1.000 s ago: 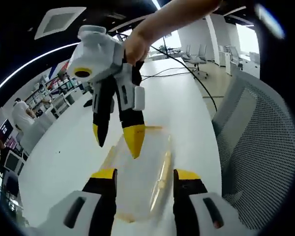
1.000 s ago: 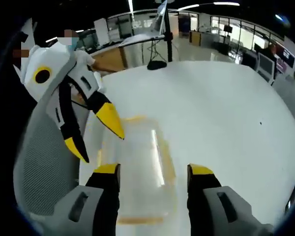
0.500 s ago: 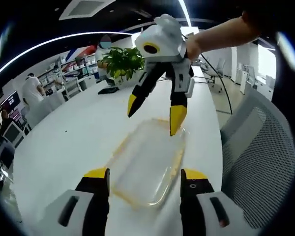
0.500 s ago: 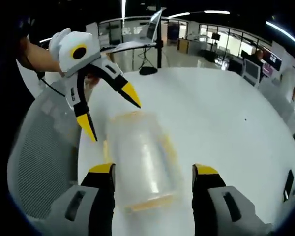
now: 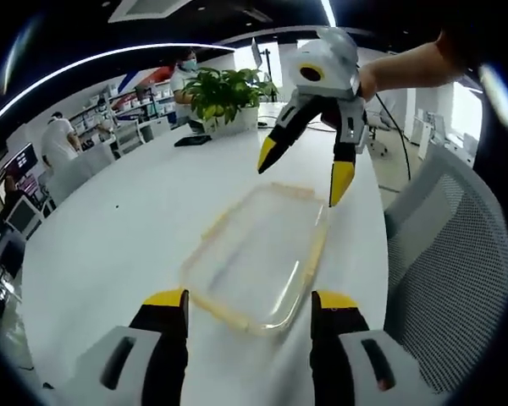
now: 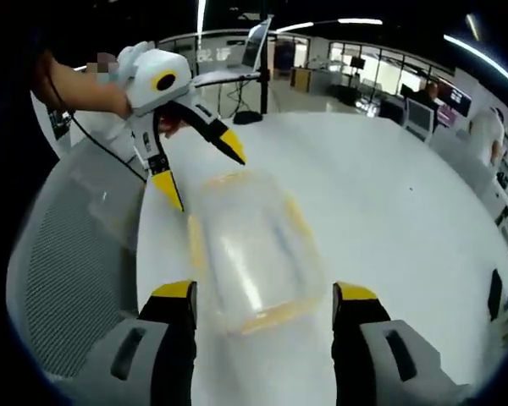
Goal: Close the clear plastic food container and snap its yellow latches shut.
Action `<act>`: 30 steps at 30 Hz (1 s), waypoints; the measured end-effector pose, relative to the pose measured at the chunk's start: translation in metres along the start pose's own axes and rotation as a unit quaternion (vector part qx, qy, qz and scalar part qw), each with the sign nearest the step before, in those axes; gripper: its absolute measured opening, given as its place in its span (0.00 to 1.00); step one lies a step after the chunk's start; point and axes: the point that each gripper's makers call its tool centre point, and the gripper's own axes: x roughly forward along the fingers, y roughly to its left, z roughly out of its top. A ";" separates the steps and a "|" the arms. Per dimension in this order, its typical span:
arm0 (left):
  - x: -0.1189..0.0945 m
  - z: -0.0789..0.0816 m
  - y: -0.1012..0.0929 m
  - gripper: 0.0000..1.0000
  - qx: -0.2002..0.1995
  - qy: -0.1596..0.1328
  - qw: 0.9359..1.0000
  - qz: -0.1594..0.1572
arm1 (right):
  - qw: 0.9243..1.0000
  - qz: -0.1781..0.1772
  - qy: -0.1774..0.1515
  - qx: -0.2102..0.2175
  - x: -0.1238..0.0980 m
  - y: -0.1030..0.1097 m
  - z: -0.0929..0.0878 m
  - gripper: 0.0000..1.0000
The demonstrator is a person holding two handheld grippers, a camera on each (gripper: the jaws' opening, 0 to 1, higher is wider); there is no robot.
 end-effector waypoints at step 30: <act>0.006 -0.014 0.016 0.48 0.011 0.020 1.000 0.002 | 0.999 -0.031 -0.001 0.009 0.018 -0.007 -0.004 0.58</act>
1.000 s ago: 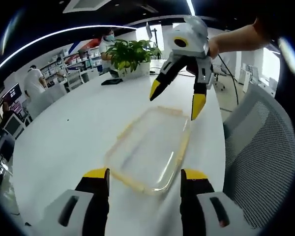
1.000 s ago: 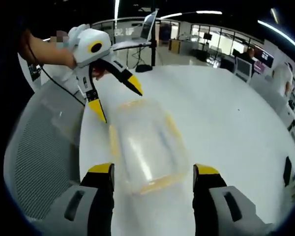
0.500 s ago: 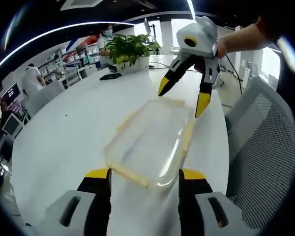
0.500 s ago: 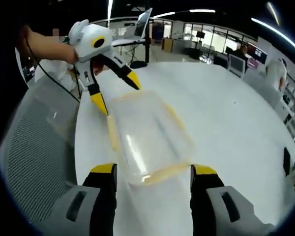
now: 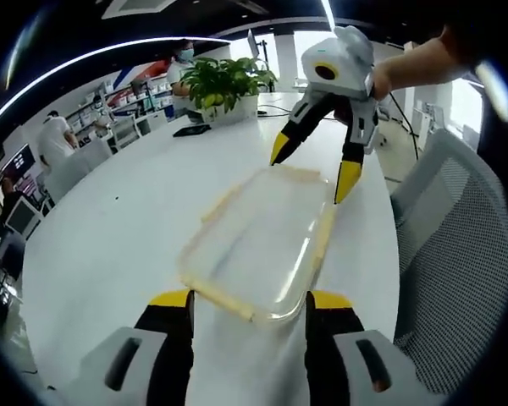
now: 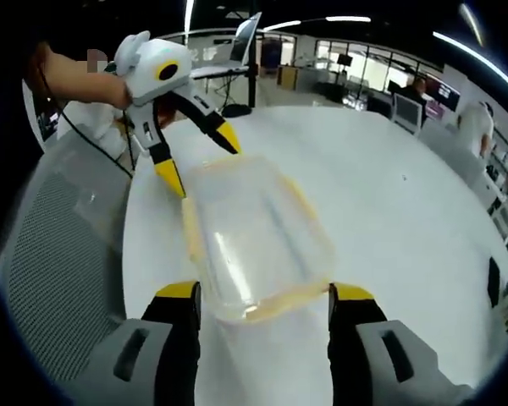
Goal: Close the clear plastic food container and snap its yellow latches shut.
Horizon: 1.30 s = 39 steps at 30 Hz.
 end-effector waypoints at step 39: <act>0.011 -0.001 0.060 0.48 -0.016 0.018 1.000 0.014 | 1.000 0.012 0.022 -0.011 0.034 -0.046 0.028 0.59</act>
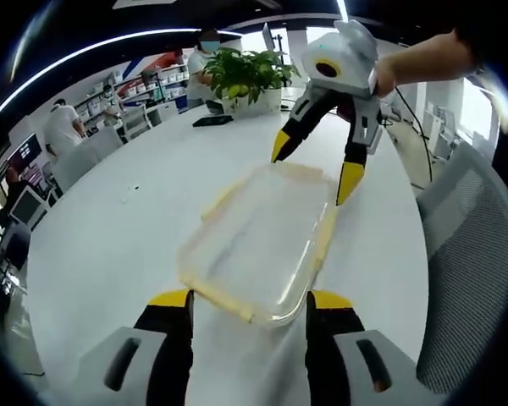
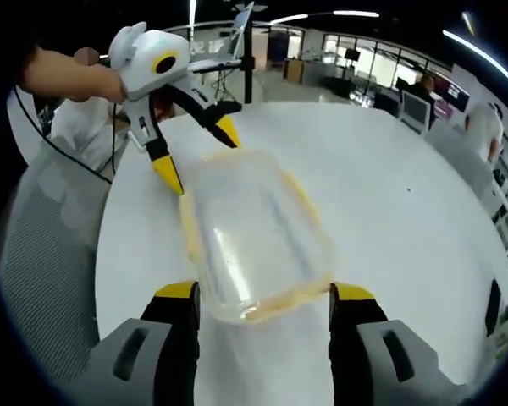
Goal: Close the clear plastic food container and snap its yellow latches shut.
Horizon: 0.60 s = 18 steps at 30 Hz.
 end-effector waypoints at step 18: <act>-0.018 0.002 -0.006 0.50 -0.039 -0.022 0.999 0.014 | 0.998 -0.027 -0.043 0.028 -0.022 0.011 0.002 0.62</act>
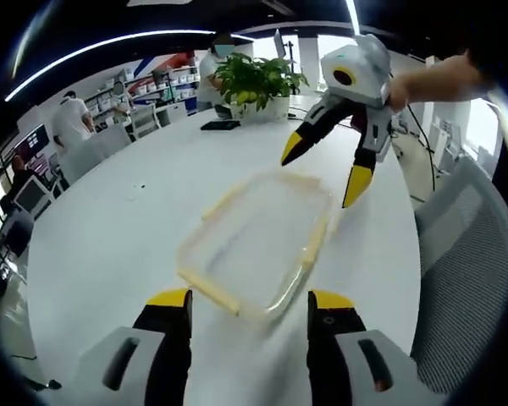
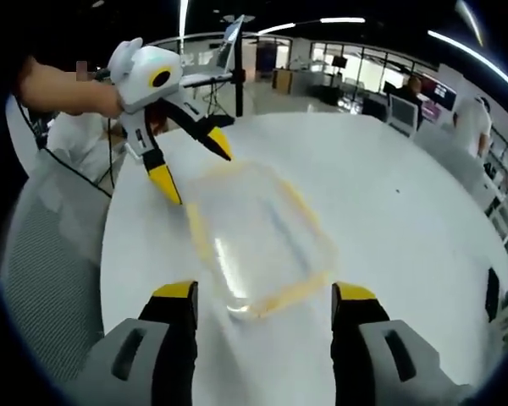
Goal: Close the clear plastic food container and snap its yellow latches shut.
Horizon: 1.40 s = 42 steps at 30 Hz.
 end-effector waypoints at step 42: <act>-0.112 -0.022 -0.056 0.89 -0.099 -0.090 0.986 0.099 | 0.976 -0.140 -0.113 0.126 -0.102 0.065 -0.038 0.93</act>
